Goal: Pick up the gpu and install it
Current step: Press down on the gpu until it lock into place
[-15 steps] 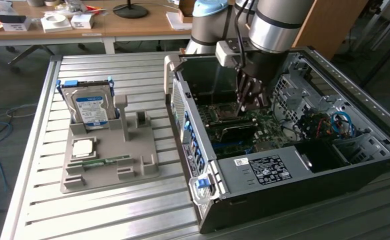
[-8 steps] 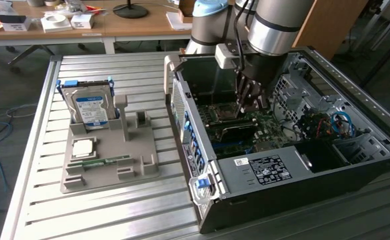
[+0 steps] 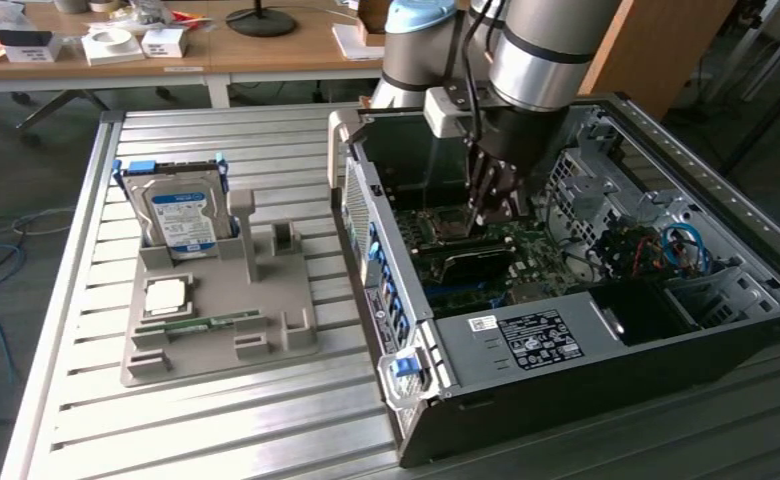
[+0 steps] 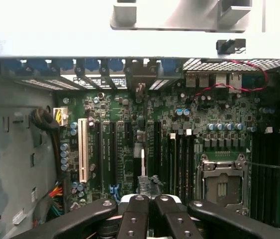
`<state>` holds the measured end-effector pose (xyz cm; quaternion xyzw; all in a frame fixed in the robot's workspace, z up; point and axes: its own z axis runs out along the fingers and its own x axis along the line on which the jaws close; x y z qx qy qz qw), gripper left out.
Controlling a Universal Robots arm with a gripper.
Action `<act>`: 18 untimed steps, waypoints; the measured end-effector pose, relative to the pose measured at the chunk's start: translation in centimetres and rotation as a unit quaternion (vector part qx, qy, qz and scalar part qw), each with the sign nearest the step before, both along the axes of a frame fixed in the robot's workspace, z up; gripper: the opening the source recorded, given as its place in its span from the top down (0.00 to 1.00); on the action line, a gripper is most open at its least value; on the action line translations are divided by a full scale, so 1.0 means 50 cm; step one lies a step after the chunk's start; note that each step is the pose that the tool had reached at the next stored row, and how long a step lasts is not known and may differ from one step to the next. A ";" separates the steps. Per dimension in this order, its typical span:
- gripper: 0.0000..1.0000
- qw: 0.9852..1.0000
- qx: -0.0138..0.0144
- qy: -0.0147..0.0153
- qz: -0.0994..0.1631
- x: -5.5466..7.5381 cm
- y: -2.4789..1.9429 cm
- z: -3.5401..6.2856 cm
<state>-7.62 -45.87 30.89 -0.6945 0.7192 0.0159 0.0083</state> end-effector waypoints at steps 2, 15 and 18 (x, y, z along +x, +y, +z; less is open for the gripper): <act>0.89 1.000 0.000 0.000 0.000 -0.007 0.0129 -0.020; 0.89 1.000 0.000 0.000 0.000 -0.012 0.0144 -0.056; 0.89 1.000 0.000 0.000 0.000 -0.013 0.0129 -0.056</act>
